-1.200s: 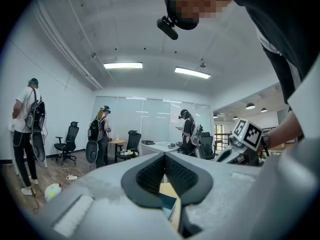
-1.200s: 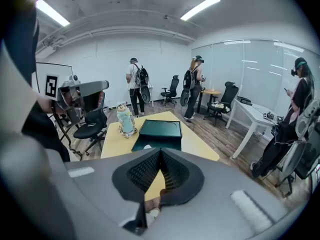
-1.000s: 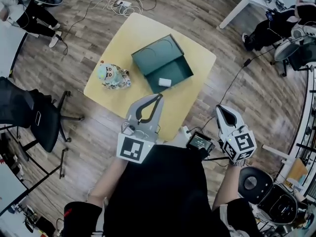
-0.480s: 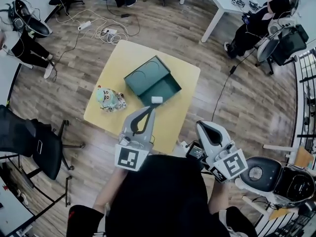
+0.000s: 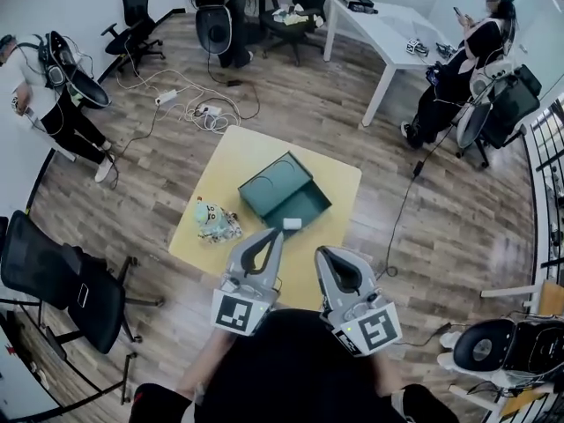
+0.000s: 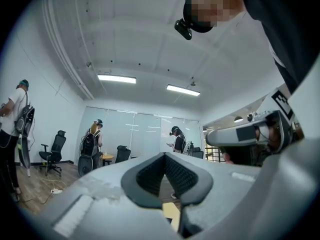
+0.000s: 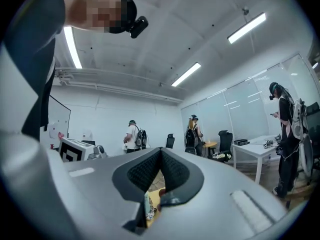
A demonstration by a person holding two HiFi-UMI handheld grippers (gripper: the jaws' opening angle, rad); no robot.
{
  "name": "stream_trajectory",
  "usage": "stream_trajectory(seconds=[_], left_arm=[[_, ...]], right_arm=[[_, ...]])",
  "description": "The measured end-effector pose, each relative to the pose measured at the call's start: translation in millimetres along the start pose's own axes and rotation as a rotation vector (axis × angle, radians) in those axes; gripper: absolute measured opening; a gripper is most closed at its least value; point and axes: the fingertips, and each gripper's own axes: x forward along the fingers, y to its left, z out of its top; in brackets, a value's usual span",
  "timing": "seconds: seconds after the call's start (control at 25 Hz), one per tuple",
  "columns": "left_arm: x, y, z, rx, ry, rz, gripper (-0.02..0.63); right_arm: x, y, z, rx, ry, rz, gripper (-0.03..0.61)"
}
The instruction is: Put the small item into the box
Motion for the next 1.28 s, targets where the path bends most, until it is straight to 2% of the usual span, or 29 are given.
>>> stream_trajectory(seconds=[0.36,0.56,0.84,1.28], left_arm=[[-8.1,-9.1,2.0,0.083,0.043,-0.045,0.002],[-7.1,-19.5,-0.9,0.050,0.047,-0.070,0.002],[-3.5,-35.4,-2.0,0.060,0.053,-0.109,0.002],[-9.9,-28.7,-9.6,0.053,0.063,-0.074,0.002]], right_arm=[[7.8,5.0,-0.8,0.025,0.012,-0.015,0.003],[-0.1,4.2,-10.2,0.011,0.044,-0.039,0.002],[-8.8,-2.9,-14.3,0.027,0.046,-0.069,0.002],[1.1,4.3,-24.4,0.028,0.049,-0.052,0.002]])
